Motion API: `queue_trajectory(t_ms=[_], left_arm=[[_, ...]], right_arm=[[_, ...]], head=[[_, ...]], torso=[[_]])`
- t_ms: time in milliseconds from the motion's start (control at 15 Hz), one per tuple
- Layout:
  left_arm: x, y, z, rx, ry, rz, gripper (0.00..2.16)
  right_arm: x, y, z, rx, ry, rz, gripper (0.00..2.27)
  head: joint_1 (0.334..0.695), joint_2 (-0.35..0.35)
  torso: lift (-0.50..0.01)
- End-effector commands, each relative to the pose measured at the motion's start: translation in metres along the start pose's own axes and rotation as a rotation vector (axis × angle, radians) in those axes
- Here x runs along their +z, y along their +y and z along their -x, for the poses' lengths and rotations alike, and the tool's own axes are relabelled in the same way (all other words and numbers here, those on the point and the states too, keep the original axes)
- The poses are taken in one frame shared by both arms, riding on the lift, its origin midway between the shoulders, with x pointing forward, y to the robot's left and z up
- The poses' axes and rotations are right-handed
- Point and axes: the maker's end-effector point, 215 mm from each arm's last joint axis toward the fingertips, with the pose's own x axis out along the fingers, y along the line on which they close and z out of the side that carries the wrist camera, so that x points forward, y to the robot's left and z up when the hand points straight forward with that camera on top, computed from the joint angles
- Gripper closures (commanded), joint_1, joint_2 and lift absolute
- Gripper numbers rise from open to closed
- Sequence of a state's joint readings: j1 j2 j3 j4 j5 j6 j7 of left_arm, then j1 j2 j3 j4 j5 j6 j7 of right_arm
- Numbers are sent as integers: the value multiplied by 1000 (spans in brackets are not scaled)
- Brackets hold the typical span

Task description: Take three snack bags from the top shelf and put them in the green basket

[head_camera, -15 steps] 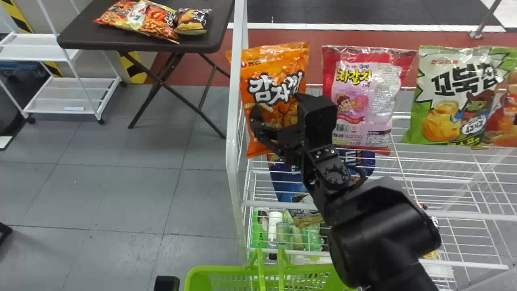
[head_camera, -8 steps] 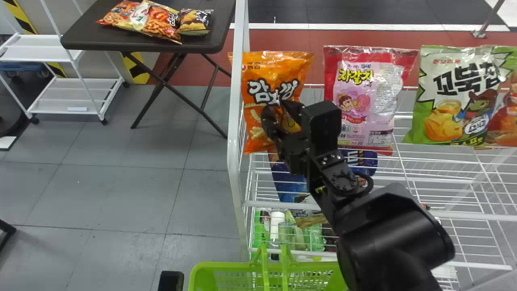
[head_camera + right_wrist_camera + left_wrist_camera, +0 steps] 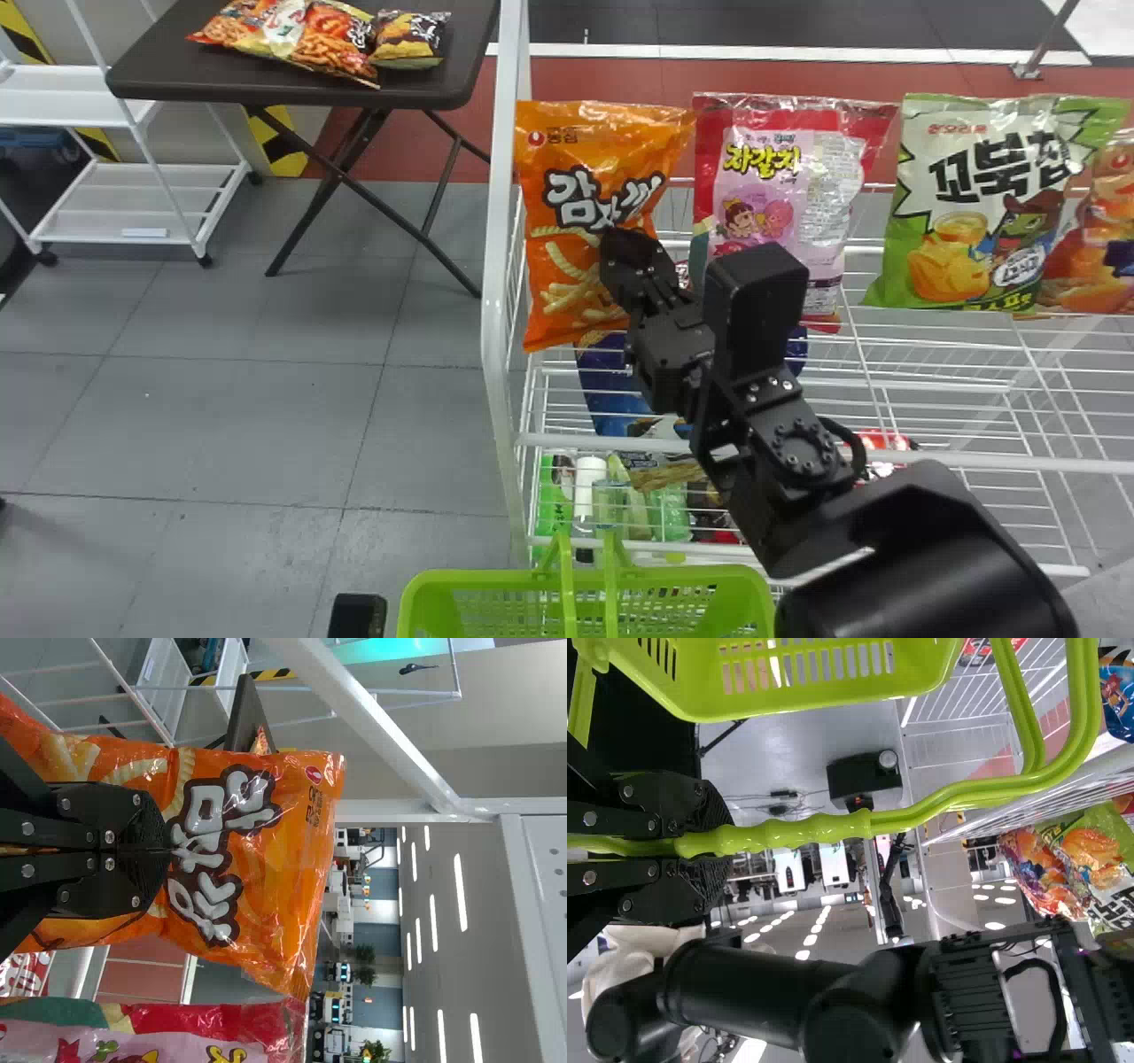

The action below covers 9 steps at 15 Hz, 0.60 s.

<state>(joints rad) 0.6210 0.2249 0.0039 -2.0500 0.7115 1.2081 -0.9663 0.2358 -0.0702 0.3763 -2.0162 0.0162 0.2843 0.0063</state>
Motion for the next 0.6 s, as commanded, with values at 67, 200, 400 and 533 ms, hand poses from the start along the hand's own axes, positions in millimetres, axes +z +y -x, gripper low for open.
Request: queue_trajectory(t_ms=[67, 200, 400, 533], left_arm=[[-3, -2, -2, -2, 2, -1, 2142], [-5, -5, -3, -8, 0, 0, 2142], [-6, -7, -4, -7, -4, 0, 2142], [-4, -6, -8, 1, -13, -8, 2142]], right_arm=[[12, 1, 33, -3, -3, -45, 2199], [18, 4, 55, -7, -5, -55, 2199], [31, -5, 95, -64, -24, -16, 2199], [38, -21, 122, -107, -17, -3, 2196]], head=[[695, -10], [695, -30], [695, -59], [695, -105]], torso=[[-44], [-44], [-44], [-44]])
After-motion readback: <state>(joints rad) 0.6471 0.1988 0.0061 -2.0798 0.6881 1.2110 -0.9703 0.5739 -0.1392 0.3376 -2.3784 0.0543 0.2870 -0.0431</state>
